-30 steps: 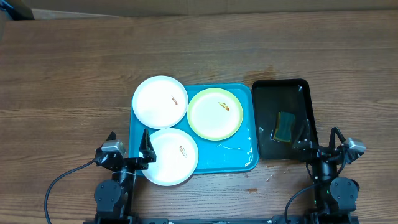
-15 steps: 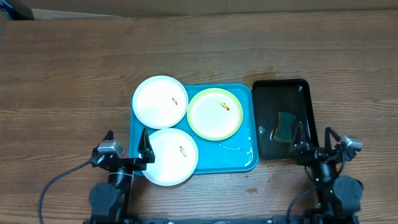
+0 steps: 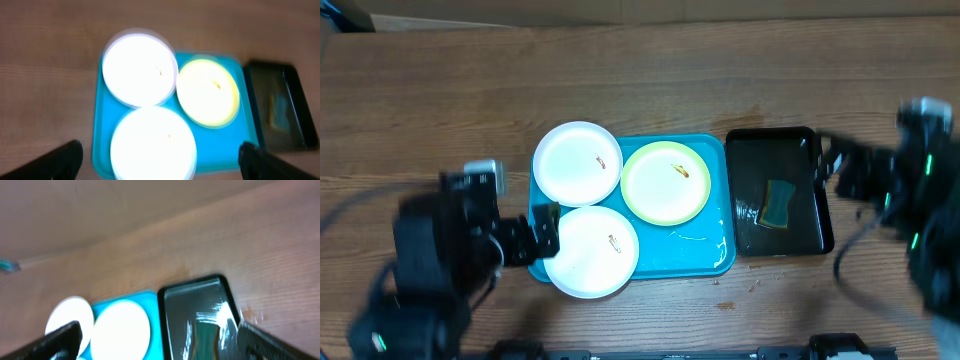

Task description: Clean dirty plates on tray and stack at the side

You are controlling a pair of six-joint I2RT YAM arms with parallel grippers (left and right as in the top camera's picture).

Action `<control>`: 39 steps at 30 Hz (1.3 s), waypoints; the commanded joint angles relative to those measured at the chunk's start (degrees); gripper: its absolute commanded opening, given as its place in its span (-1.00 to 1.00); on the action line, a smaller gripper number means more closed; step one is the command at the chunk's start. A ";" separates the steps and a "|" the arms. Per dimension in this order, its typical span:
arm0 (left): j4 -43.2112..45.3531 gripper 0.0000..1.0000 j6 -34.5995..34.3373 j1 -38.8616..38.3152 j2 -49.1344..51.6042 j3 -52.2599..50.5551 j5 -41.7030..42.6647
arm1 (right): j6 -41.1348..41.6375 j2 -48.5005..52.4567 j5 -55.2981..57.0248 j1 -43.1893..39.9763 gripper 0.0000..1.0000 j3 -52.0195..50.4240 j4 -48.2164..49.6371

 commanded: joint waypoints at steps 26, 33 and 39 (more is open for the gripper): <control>24.26 0.36 -18.08 -21.03 33.88 -9.70 -2.78 | 3.78 28.24 6.10 8.48 0.64 -9.77 -3.52; 28.37 0.43 -20.85 -21.44 43.21 -9.70 -2.80 | 3.78 33.55 9.75 8.48 0.73 -11.15 1.31; 30.73 0.66 -20.81 -21.16 44.54 -9.03 -2.91 | 3.87 37.24 10.08 8.48 0.87 -11.19 2.08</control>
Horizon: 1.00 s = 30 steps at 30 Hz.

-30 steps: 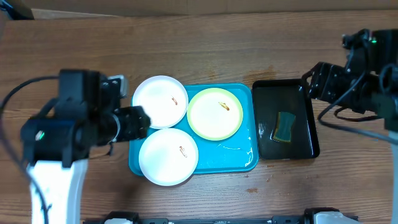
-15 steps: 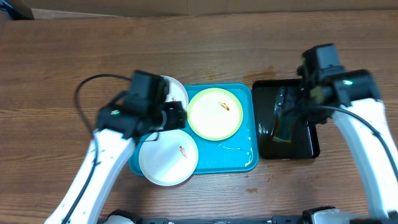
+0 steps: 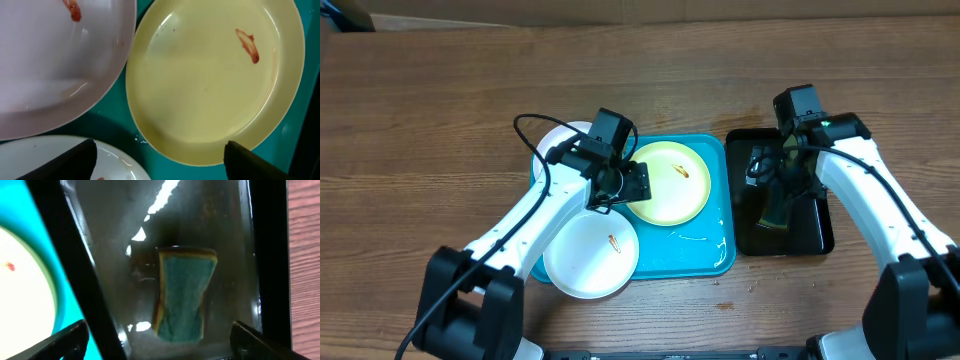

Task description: Clean dirty plates on tray and stack at the side

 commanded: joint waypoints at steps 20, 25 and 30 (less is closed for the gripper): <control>2.51 0.54 -5.16 -6.12 5.46 2.38 -11.80 | 1.75 5.92 1.40 -2.14 1.00 0.07 -2.03; 3.26 0.42 -5.25 -6.10 9.64 2.38 -12.09 | 1.75 5.92 -0.20 -2.14 1.00 0.07 -1.84; 3.91 0.18 -5.22 -6.10 11.54 2.38 -10.34 | 1.77 5.99 -0.52 -2.03 1.00 0.07 -1.18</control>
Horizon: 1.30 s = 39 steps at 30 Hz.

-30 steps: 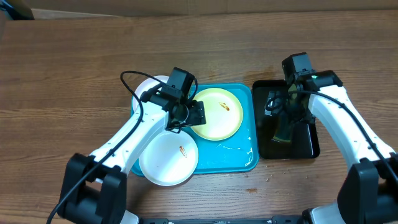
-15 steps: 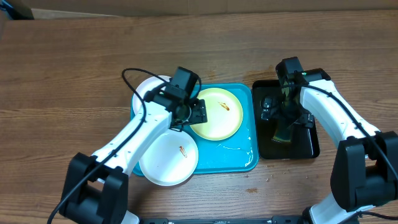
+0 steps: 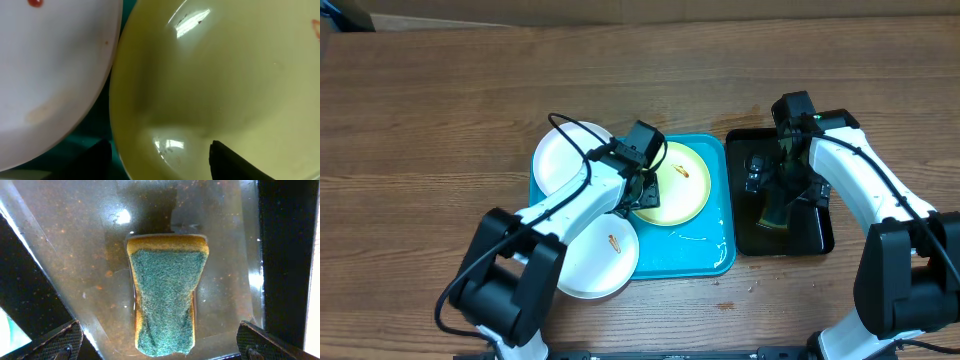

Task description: Clean dirty plates on tray and stack at the side

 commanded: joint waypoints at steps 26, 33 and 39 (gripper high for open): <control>0.22 -0.12 1.57 -0.02 1.01 1.25 -0.13 | -0.20 -0.59 -0.37 -0.07 1.00 -7.91 14.49; 0.26 0.00 1.53 -0.02 1.01 1.25 -0.15 | 0.52 -0.57 -2.16 0.17 0.74 -8.09 4.74; 0.48 0.00 1.53 0.02 1.01 1.25 -0.17 | 0.50 -0.50 -2.19 0.17 -0.92 -14.49 10.43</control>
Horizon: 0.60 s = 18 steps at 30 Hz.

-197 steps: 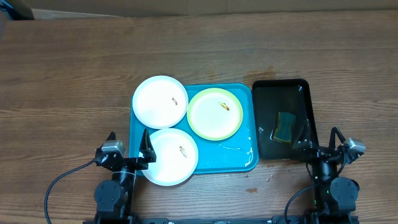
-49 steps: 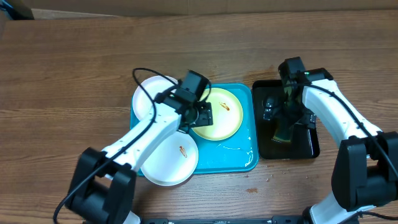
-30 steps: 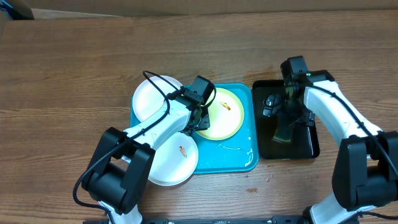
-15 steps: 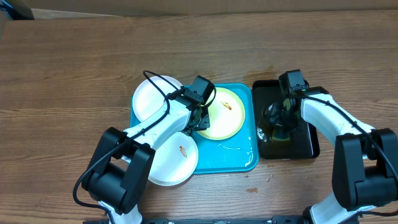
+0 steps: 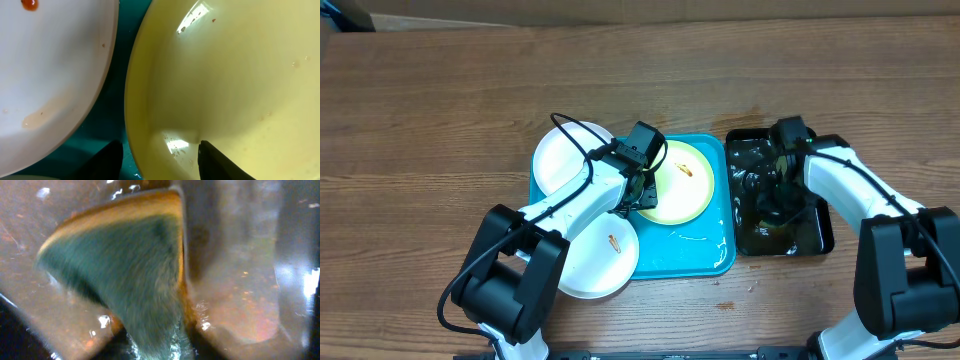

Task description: Clean dirty plates on tray and stack at the side

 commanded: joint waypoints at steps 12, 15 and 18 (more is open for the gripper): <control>-0.50 -0.68 0.70 0.02 0.61 1.20 -1.18 | -1.64 -0.44 0.66 -0.17 0.74 2.82 2.40; -0.59 -0.76 1.92 0.02 0.61 1.20 -1.16 | -1.62 -0.44 0.55 -0.11 0.05 1.36 4.57; -0.52 -0.76 3.19 0.02 0.61 1.20 -1.14 | -1.64 -0.44 0.44 -0.11 -0.92 -0.50 5.55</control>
